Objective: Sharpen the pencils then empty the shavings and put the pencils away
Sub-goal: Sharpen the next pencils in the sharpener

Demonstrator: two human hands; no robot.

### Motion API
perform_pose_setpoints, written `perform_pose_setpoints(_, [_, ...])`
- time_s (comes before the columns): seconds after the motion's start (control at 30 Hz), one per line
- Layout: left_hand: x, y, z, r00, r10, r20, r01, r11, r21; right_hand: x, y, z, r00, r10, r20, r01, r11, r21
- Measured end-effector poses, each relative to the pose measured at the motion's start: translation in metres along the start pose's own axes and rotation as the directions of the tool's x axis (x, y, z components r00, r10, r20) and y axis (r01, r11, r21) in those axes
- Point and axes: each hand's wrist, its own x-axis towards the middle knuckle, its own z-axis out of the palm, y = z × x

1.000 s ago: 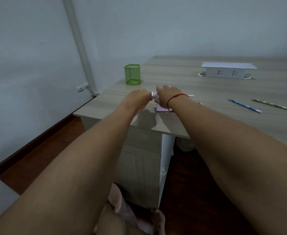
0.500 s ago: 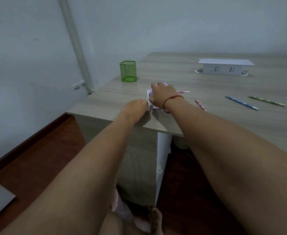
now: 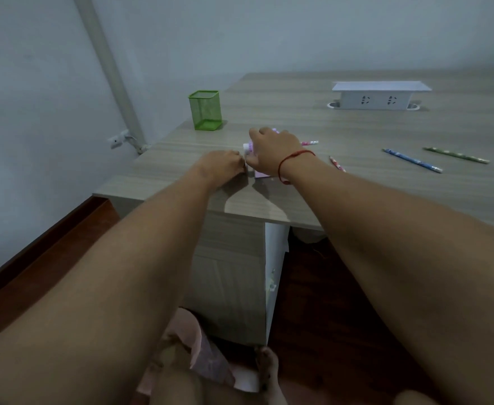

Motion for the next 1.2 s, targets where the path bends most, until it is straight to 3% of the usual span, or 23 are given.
perform_pose_setpoints(0.17, [0.019, -0.016, -0.019, 1.000, -0.007, 0.002, 0.007, 0.998, 0.068, -0.002, -0.003, 0.001, 0.999, 0.037, -0.013, -0.038, 0.999, -0.020])
perform_pose_setpoints(0.3, [0.022, -0.023, -0.028, 0.995, 0.019, -0.094, -0.009, 0.995, 0.099, -0.002, -0.006, 0.000, 0.998, 0.063, -0.028, -0.065, 0.996, -0.064])
perform_pose_setpoints(0.43, [0.020, -0.023, -0.038, 0.978, -0.006, -0.210, 0.027, 0.995, 0.096, -0.002, -0.009, -0.006, 0.995, 0.093, 0.045, -0.088, 0.991, -0.102])
perform_pose_setpoints(0.77, [-0.029, 0.000, -0.033, 0.931, -0.055, -0.360, 0.016, 0.994, -0.109, 0.000, -0.011, -0.010, 0.990, 0.106, 0.098, -0.099, 0.992, -0.073])
perform_pose_setpoints(0.97, [-0.045, 0.023, -0.023, 0.968, -0.144, -0.205, 0.093, 0.966, -0.240, 0.001, -0.009, -0.009, 0.993, 0.068, 0.100, -0.060, 0.995, -0.081])
perform_pose_setpoints(1.1, [-0.043, 0.017, -0.027, 0.980, -0.127, -0.150, 0.077, 0.950, -0.304, 0.000, -0.001, -0.009, 0.996, 0.001, 0.088, 0.005, 0.998, -0.069])
perform_pose_setpoints(1.2, [-0.035, 0.018, -0.021, 0.989, -0.138, -0.059, 0.119, 0.962, -0.247, 0.000, -0.002, -0.009, 0.997, -0.008, 0.081, 0.014, 0.997, -0.078])
